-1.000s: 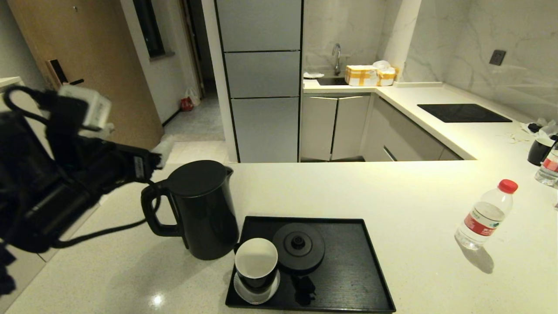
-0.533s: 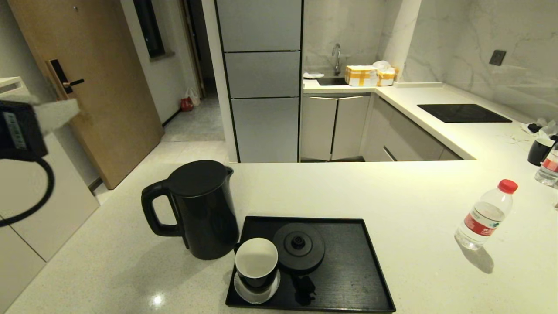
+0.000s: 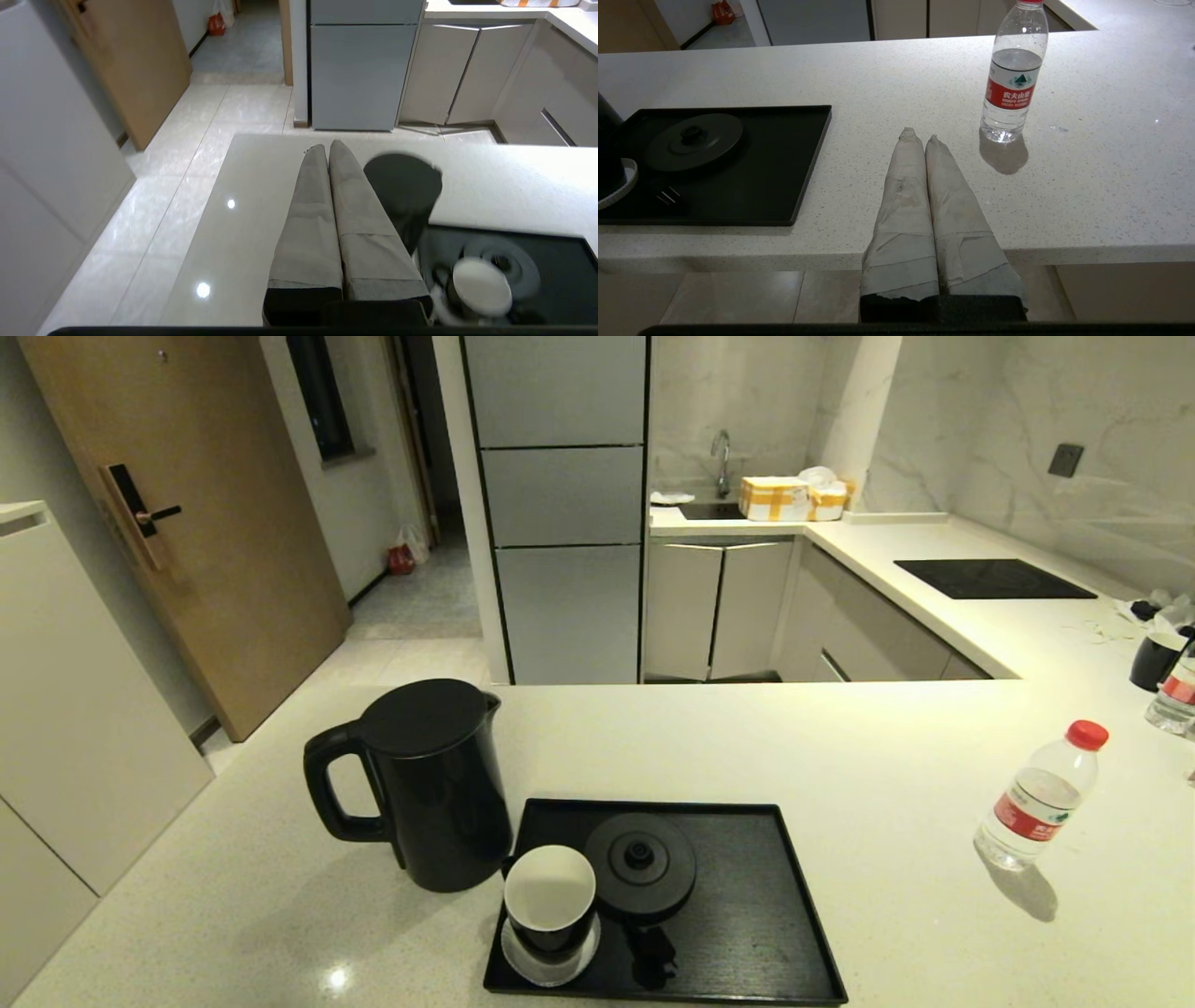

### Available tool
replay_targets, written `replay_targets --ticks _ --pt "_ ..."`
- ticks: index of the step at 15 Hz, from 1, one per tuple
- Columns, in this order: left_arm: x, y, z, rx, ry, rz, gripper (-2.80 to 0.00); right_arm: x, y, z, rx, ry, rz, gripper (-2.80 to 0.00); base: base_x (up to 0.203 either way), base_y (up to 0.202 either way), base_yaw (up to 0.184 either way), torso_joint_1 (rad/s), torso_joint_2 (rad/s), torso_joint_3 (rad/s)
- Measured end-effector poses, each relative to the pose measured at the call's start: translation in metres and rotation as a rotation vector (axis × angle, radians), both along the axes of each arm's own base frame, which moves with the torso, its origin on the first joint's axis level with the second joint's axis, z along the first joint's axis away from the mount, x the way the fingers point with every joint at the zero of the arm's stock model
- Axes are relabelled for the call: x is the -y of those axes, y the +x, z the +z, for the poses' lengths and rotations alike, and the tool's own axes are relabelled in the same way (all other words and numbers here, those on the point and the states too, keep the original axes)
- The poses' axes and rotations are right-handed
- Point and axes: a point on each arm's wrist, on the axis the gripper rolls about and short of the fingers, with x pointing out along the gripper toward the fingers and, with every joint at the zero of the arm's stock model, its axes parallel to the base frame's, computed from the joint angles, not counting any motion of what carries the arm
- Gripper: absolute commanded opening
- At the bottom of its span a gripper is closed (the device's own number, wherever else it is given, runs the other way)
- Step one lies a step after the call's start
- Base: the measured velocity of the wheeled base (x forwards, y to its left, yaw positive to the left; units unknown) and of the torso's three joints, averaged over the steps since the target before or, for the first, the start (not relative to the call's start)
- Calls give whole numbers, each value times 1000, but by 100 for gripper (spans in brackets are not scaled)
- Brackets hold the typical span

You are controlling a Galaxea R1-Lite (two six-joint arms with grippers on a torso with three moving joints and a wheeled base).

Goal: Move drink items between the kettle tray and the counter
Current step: Return the kettle to its original position

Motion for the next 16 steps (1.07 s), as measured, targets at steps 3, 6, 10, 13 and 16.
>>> replay_targets --ticks 3,6,10,13,16 --pt "-3 -13 -29 -185 24 15 -280 0 0 0 0 0 -2 -280 0 0 0 0 0 0" --pt "1 3 -79 -488 9 22 0 0 0 0 0 0 -2 -280 0 0 0 0 0 0" --pt "19 63 -140 -765 -65 -2 0 0 0 0 0 0 -1 -280 0 0 0 0 0 0" --pt "37 108 -171 -690 -85 -79 0 0 0 0 0 0 0 -280 0 0 0 0 0 0" --pt "55 150 -191 -574 -81 -66 0 0 0 0 0 0 0 -280 0 0 0 0 0 0"
